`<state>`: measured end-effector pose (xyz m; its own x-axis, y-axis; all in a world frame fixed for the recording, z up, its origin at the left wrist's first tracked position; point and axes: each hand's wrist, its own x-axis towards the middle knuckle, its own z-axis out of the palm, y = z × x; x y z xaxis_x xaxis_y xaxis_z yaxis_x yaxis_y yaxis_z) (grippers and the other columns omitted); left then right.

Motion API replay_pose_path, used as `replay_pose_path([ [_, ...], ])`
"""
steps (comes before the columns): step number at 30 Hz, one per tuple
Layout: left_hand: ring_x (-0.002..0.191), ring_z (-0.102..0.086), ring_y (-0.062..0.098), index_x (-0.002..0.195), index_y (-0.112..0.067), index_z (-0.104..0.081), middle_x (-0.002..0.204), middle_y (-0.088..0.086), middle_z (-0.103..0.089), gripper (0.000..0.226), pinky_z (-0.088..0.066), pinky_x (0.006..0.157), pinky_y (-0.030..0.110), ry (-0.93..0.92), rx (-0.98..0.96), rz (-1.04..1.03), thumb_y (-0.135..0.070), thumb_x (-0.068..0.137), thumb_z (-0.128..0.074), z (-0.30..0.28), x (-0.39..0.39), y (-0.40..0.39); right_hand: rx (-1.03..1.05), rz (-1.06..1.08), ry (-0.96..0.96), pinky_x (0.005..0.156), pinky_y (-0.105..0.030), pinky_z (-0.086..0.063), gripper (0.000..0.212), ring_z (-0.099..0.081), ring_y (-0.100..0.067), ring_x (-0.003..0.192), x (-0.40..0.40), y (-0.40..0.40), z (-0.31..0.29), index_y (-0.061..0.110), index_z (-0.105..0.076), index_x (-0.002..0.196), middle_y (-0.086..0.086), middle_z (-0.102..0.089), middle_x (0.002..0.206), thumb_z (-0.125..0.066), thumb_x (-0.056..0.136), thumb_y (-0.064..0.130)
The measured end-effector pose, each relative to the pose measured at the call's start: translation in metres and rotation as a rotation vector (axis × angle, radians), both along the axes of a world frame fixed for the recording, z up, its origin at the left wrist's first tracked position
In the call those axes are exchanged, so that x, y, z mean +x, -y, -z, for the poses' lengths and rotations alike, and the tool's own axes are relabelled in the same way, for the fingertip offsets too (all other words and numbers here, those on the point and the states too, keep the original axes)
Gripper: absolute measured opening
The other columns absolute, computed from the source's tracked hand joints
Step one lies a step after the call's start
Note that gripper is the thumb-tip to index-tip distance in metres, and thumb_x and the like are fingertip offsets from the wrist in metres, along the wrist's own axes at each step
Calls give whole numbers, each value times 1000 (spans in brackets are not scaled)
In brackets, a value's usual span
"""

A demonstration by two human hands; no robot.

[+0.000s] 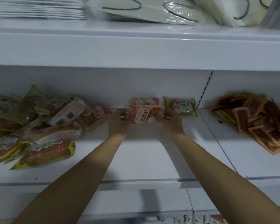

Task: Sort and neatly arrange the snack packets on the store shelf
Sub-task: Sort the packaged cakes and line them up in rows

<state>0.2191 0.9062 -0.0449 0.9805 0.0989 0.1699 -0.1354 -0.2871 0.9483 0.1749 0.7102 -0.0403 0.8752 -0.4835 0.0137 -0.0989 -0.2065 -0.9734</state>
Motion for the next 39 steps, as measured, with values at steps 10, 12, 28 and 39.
replay_pose_path([
  [10,98,-70,20,100,-29,-62,99,-4,-70,23,-57,92,44,23,7,-76,-23,86,-79,17,20,23,-94,48,10,80,-28,-50,42,-66,-16,100,33,8,5,17,-64,129,0,-71,111,-75,90,27],
  [12,98,-69,20,102,-29,-61,98,-5,-68,20,-57,93,43,35,31,-89,-24,89,-76,19,21,24,-115,28,4,81,-31,-54,39,-68,-18,100,34,8,7,17,-67,127,0,-73,110,-74,91,31],
  [28,103,-72,30,123,-10,-60,115,13,-72,34,-61,83,40,-198,-672,290,-7,92,-72,-25,10,3,312,-448,18,80,-39,-62,21,-73,-24,90,-3,-14,-15,14,-69,94,0,-77,85,-75,85,-4],
  [39,113,-67,14,127,-22,-63,120,-5,-71,56,-55,99,40,-147,72,575,-33,73,-77,-45,0,-18,280,-486,68,86,-45,-61,65,-70,-27,110,7,7,-30,20,-50,139,-9,-67,125,-78,84,0],
])
